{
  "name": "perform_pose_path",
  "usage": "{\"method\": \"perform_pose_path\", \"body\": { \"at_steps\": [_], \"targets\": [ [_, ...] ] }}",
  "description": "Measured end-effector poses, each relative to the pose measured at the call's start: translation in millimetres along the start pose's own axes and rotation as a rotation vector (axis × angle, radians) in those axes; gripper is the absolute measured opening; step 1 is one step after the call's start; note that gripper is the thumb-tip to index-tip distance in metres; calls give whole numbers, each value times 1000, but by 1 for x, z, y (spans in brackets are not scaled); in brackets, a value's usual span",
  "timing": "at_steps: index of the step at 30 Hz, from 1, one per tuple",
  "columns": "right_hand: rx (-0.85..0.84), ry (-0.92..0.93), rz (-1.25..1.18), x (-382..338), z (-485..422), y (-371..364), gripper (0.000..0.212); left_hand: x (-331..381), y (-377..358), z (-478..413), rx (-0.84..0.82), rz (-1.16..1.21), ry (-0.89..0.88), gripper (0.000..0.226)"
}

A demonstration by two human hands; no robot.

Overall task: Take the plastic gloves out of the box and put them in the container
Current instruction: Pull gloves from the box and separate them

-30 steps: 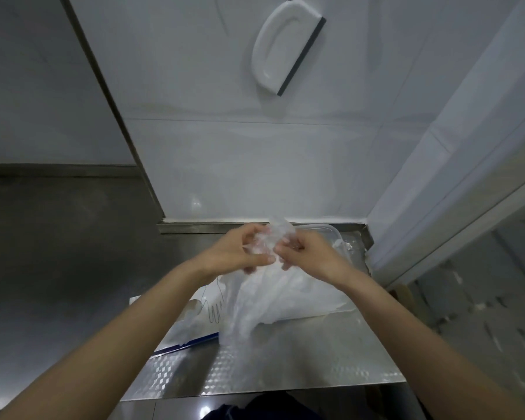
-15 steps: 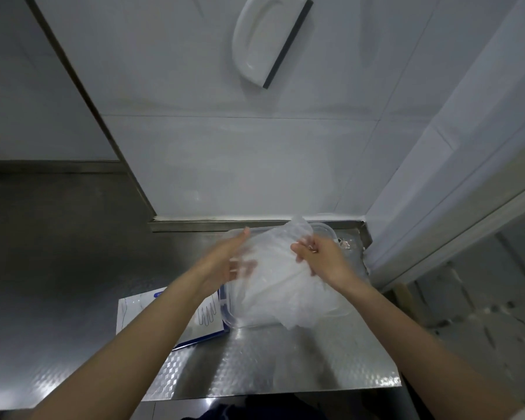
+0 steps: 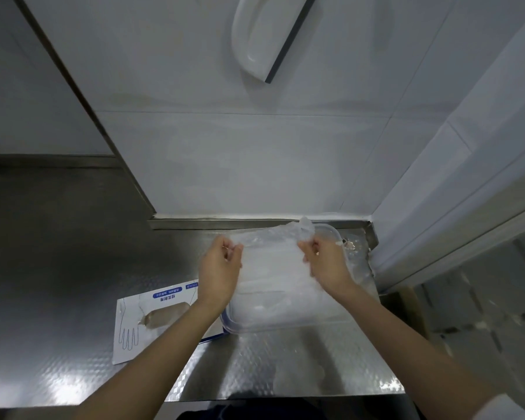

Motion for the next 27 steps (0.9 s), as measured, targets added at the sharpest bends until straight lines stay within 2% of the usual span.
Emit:
{"method": "perform_pose_path", "body": {
  "at_steps": [3, 6, 8, 10, 12, 15, 17, 19, 20, 21, 23, 25, 27],
  "targets": [
    [-62, -47, 334, 15, -6, -8, 20, 11, -1, -1, -29, -411, -78, 10],
    [-94, -90, 466, 23, -9, -19, 20, 27, -8, 4, -40, -635, -173, 19],
    [-120, -132, 456, 25, -9, -23, 24, 41, -27, 10, -150, -709, -326, 29],
    [-127, -151, 440, 28, -7, -23, 28, 40, -57, 19, -340, -822, -474, 41],
    [-129, -162, 426, 28, -5, -19, 34, 19, -78, 18, -522, -996, -451, 48],
    [-113, -196, 342, 19, -1, -6, 39, -10, -89, 11, -656, -1220, -321, 51],
    [53, -97, 415, -4, 4, 12, 30, -17, -95, 10, -695, -1301, -304, 52],
    [248, 140, 451, -39, 20, 23, 14, -19, -99, 9, -707, -1325, -294, 52],
    [245, 278, 439, -55, 29, 19, 9, -19, -100, 9, -701, -1326, -295, 53],
    [161, 397, 445, -68, 37, 6, 6, -18, -101, 8, -689, -1325, -298, 53],
    [-131, 525, 591, -73, 43, -35, 12, -17, -103, 6, -666, -1324, -302, 55],
    [-338, 532, 789, -54, 35, -66, 26, -20, -104, 4, -661, -1341, -297, 58],
    [-409, 406, 913, -27, 16, -71, 43, -24, -104, 3, -680, -1393, -282, 60]
  ]
}}
Point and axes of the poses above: each hand's wrist, its own z-axis away from the middle knuckle, its own y-axis out of the back of the hand, x = y × z, the point moved 8 cm from there along -z, towards the middle knuckle, and after that the axes turned 10 degrees about -x, right-handed, at the moved point
